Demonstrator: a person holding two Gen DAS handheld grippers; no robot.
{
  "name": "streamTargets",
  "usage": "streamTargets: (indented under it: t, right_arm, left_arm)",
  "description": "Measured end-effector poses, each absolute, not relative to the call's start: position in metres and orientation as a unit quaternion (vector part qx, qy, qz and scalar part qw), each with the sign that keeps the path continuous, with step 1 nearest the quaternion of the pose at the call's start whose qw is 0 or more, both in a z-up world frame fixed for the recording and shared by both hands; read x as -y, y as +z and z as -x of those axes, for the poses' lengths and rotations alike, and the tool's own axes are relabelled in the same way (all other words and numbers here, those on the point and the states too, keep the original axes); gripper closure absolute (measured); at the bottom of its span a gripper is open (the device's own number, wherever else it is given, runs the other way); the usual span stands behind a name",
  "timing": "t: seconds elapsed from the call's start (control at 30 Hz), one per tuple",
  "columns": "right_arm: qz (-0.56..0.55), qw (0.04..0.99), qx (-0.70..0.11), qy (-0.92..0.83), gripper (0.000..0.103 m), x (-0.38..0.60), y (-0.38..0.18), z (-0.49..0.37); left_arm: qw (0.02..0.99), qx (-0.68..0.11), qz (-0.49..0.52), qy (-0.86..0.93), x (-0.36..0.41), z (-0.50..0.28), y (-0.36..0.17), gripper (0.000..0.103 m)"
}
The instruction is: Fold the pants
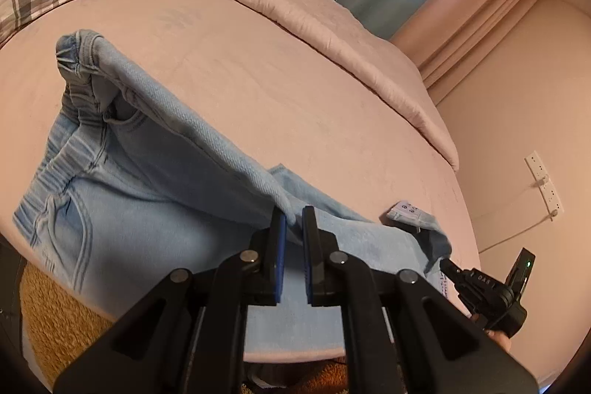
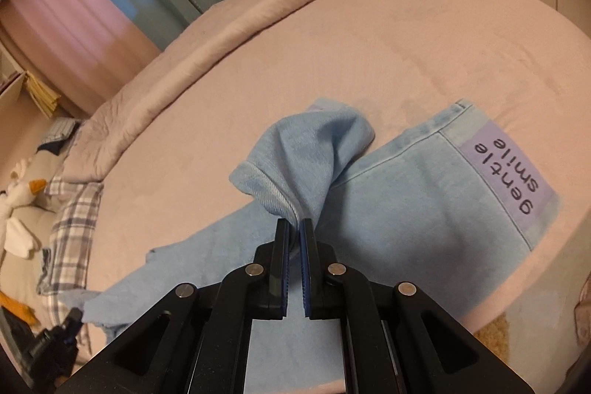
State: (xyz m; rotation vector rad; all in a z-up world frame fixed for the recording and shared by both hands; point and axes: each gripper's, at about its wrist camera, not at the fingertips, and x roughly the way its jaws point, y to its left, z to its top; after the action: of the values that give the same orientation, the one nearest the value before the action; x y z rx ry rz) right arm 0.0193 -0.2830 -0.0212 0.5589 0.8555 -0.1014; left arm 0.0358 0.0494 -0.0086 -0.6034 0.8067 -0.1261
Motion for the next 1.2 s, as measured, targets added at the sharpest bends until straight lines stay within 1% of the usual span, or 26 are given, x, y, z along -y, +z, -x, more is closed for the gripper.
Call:
streamTargets:
  t: [0.4, 0.73, 1.0, 1.2]
  right_arm:
    - [-0.272, 0.873, -0.401, -0.05, 0.098, 0.286, -0.027, -0.003]
    - [-0.255, 0.878, -0.4, -0.056, 0.098, 0.283, -0.03, 0.005]
    - [-0.245, 0.885, -0.391, -0.068, 0.098, 0.282, -0.03, 0.017]
    - [-0.248, 0.875, -0.408, -0.079, 0.098, 0.282, -0.045, 0.018]
  left_arm:
    - [0.873, -0.398, 0.277, -0.054, -0.042, -0.005, -0.034, 0.096]
    - [0.867, -0.407, 0.282, -0.053, -0.043, 0.002, -0.053, 0.095]
    - [0.857, -0.428, 0.281, -0.056, -0.042, 0.0, -0.068, 0.095]
    - [0.846, -0.452, 0.28, -0.05, -0.04, -0.009, -0.083, 0.094]
